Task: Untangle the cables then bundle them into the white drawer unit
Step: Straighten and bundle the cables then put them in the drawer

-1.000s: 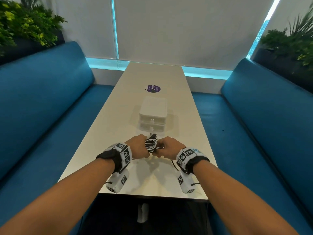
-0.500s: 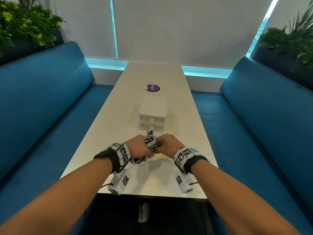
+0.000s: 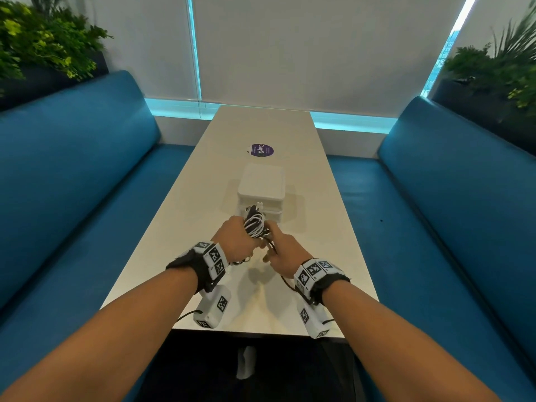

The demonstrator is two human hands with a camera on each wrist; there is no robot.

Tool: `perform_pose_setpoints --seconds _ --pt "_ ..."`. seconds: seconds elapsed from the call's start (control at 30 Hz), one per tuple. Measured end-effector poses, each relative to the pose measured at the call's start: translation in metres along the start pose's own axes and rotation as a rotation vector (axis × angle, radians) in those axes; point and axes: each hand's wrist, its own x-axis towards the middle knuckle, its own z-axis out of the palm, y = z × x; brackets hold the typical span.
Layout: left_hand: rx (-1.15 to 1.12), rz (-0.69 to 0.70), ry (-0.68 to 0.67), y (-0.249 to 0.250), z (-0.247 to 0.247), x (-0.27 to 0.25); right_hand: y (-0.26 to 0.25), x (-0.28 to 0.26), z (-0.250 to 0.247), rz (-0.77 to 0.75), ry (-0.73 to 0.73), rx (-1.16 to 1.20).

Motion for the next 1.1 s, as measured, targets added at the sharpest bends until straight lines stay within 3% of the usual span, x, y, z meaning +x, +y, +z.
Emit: perform_pose_setpoints --seconds 0.1,0.23,0.37,0.53,0.6,0.77,0.87,0.97,1.1 --pt "-0.017 -0.053 0.046 -0.007 -0.007 0.004 0.007 0.002 -0.008 0.136 0.124 0.178" --pt "-0.012 -0.121 0.075 -0.015 -0.008 0.002 0.006 0.002 -0.019 0.19 -0.008 0.051" --pt "-0.13 -0.158 0.129 -0.016 0.003 0.005 0.002 0.007 -0.006 0.242 -0.004 -0.131" --pt "-0.23 -0.19 0.217 -0.019 0.006 0.008 -0.006 0.01 0.006 0.189 -0.079 -0.062" --pt "-0.24 -0.171 0.178 -0.019 0.006 0.008 -0.006 0.012 0.006 0.193 -0.087 0.045" --pt "-0.202 -0.116 -0.034 -0.018 0.007 0.002 0.003 0.015 -0.001 0.226 0.117 0.297" --pt "-0.272 -0.122 -0.187 -0.018 0.016 -0.003 0.003 0.017 -0.005 0.25 0.191 0.273" --pt "-0.439 -0.107 -0.196 -0.012 0.023 -0.007 0.003 0.018 -0.011 0.255 0.205 0.257" --pt "-0.361 -0.066 -0.094 -0.003 0.022 -0.005 0.005 0.02 -0.013 0.285 0.155 0.402"
